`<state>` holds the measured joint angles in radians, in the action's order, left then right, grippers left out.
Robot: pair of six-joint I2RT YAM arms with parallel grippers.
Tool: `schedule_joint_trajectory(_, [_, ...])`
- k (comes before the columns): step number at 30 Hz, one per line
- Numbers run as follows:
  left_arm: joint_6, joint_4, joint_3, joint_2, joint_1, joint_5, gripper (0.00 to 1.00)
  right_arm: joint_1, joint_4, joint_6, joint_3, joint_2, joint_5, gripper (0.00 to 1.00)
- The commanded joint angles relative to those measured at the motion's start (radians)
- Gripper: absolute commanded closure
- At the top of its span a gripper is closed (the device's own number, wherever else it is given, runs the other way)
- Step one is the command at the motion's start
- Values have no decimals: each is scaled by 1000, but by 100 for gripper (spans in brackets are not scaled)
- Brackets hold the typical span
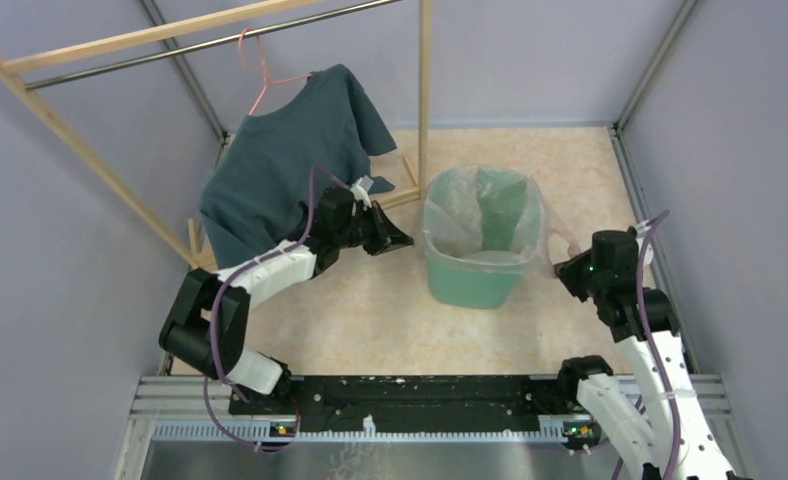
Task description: Put the trash bags into the trash bin
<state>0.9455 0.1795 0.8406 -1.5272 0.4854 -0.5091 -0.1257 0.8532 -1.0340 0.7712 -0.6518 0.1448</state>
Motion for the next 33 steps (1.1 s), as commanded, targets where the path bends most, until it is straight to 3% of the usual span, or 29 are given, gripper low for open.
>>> schedule_joint_trajectory(1, [-108,-112,-46,119,5,74,100,8,-51,148,-25,-9,36,100])
schedule_joint_trajectory(13, [-109,-96,-114,99,107,124,100,8,-352,262,-200,-174,-49,92])
schedule_joint_trajectory(17, [-121,-95,-119,91,122,135,100,8,-341,287,-186,-253,-63,92])
schedule_joint_trajectory(27, [-171,-157,-163,146,142,223,100,8,-233,352,-108,-172,38,88])
schedule_joint_trajectory(33, [-155,-113,-213,124,157,207,100,8,-407,291,-266,-172,-70,85])
